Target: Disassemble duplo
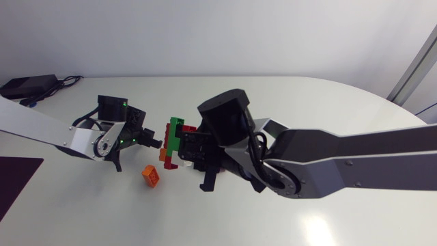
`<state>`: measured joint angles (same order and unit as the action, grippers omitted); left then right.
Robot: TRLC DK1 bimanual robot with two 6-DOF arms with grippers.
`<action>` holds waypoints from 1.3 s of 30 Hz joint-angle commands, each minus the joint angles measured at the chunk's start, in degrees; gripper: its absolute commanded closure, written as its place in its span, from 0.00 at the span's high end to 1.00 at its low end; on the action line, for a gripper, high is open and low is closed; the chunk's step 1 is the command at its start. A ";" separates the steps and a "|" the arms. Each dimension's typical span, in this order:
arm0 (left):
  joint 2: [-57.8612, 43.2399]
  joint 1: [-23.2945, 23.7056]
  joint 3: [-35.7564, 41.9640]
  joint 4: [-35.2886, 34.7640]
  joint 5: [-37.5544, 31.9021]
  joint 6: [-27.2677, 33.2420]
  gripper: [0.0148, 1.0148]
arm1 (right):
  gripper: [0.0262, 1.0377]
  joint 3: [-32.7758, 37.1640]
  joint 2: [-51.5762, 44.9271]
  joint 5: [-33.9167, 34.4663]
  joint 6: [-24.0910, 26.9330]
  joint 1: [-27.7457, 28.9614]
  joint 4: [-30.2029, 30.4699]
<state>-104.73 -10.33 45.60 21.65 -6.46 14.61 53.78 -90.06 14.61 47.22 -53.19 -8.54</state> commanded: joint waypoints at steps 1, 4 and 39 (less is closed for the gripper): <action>-3.20 0.92 2.74 -1.87 -0.40 -1.60 0.44 | 0.38 0.45 1.82 0.42 0.15 0.37 -0.25; -3.64 1.19 3.17 -2.49 0.22 -1.60 0.51 | 0.38 0.27 2.00 0.42 0.06 0.37 -0.25; 7.78 12.17 -1.48 0.24 80.29 -17.60 0.94 | 0.38 -2.01 7.53 2.09 -3.45 4.59 -7.99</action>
<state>-98.78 2.13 45.34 21.67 72.12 -1.41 52.58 -82.63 16.51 44.56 -48.73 -15.49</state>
